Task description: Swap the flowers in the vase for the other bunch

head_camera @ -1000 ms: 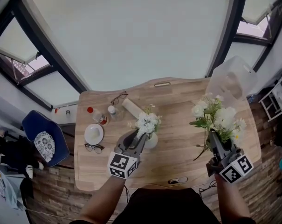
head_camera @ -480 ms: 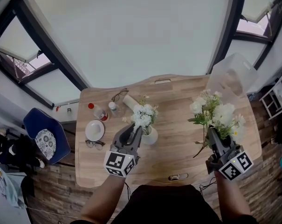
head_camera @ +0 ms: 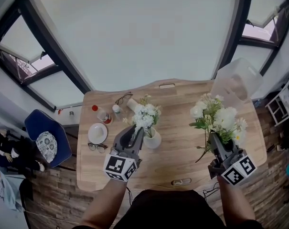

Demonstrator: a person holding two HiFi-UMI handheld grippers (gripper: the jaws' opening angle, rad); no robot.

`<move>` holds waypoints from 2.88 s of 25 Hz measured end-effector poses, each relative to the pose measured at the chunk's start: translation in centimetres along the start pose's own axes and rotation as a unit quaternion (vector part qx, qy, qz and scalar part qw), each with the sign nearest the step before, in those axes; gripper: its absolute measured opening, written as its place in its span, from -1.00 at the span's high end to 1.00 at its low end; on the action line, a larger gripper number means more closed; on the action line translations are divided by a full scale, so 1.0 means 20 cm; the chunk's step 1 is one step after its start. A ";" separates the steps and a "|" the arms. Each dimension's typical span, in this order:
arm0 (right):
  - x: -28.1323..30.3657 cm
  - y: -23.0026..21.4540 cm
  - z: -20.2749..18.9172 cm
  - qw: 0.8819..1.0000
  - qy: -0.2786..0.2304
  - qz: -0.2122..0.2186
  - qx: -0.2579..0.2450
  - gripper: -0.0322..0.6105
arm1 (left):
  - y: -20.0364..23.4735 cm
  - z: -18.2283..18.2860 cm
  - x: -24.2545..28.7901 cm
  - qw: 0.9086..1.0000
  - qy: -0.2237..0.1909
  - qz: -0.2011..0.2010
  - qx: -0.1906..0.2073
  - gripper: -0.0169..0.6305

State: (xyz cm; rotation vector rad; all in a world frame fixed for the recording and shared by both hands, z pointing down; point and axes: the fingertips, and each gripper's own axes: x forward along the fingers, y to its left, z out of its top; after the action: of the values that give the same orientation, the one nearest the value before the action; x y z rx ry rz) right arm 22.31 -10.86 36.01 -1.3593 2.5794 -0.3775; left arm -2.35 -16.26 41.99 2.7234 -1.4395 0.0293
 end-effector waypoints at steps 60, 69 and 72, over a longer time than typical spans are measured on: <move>0.28 0.33 0.03 0.992 -0.009 0.128 0.003 0.68 | 0.19 0.78 -0.50 0.985 -0.130 0.107 0.034 0.70; 0.46 0.48 0.00 0.986 -0.003 0.165 -0.005 0.68 | 0.34 0.61 -0.73 0.982 -0.102 0.159 0.022 0.70; 0.50 0.50 0.01 0.985 -0.004 0.175 -0.010 0.68 | 0.34 0.56 -0.79 0.980 -0.094 0.173 0.021 0.70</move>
State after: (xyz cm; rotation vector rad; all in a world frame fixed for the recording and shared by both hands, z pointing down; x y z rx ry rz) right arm 9.03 -13.67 32.08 -0.8819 2.7488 -0.2855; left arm -17.02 -7.87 30.35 2.5284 -1.9696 -0.1893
